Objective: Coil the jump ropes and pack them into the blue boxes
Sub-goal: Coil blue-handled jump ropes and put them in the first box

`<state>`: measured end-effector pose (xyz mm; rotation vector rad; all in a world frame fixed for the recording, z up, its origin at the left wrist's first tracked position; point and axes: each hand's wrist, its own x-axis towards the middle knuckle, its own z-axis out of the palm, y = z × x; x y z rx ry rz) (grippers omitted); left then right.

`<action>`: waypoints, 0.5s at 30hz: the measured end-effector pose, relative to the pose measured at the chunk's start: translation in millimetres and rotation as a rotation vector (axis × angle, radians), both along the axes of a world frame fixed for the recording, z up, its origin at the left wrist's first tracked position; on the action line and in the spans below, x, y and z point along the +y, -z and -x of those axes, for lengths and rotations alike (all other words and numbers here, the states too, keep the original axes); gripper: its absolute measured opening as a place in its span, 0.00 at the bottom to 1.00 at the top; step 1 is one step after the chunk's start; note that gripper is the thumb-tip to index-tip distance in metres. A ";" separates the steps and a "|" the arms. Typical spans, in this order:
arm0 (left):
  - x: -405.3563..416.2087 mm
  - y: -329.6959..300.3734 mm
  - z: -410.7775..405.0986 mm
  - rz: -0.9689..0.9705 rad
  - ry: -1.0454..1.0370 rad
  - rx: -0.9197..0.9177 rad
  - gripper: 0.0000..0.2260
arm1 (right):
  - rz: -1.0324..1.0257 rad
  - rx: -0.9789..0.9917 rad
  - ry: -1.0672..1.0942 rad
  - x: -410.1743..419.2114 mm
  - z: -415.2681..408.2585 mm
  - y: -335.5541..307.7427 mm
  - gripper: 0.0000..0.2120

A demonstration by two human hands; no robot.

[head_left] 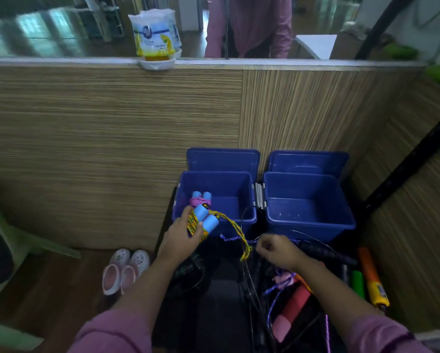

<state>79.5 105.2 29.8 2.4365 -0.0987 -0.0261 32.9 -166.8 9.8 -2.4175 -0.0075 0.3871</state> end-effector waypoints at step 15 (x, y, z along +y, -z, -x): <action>-0.4 72.4 67.1 -0.121 0.098 0.242 0.30 | 0.299 -0.229 -0.257 28.2 -26.9 12.1 0.37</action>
